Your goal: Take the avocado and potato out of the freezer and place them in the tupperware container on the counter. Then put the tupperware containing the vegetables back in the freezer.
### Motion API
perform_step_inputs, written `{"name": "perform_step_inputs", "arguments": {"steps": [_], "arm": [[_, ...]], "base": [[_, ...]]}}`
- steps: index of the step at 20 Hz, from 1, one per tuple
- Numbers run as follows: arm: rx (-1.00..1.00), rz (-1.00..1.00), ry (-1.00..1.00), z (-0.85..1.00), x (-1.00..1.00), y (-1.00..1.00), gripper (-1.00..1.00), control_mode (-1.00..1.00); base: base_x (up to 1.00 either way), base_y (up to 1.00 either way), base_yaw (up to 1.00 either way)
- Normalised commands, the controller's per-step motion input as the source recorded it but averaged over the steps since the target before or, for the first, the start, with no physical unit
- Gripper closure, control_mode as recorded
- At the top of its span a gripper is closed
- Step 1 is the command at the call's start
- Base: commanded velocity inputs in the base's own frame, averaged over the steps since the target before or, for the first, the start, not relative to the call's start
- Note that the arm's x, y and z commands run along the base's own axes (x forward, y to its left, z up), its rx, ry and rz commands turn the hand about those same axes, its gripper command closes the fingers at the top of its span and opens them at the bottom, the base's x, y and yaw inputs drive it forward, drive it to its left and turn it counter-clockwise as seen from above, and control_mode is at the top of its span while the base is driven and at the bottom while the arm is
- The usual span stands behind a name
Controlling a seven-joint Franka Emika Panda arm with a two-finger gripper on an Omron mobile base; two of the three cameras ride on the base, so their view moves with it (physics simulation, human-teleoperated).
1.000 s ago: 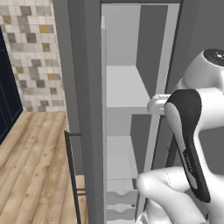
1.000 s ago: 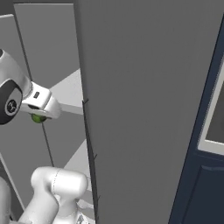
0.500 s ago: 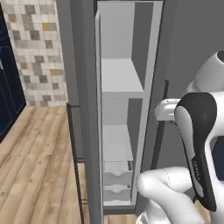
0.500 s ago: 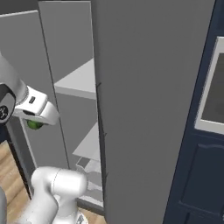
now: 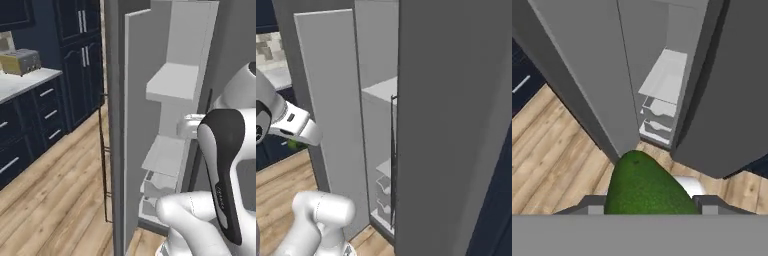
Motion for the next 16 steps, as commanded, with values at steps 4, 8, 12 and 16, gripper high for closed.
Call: {"name": "perform_step_inputs", "arguments": {"steps": [4, 8, 12, 16], "arm": [[0.0, 0.0, 0.0, 0.0, 0.0, 0.0, 1.0, 1.0], [0.0, 0.0, 0.0, 0.0, 0.0, 0.0, 1.0, 1.0], [0.0, 0.0, 0.0, 0.0, 0.0, 0.0, 1.0, 1.0], [0.0, 0.0, 0.0, 0.0, 0.0, 0.0, 1.0, 1.0]], "base": [[-0.3, 0.0, 1.0], [-0.33, 0.04, 0.99], [-0.36, 0.38, 0.94], [-0.04, 0.84, 0.63]]}}
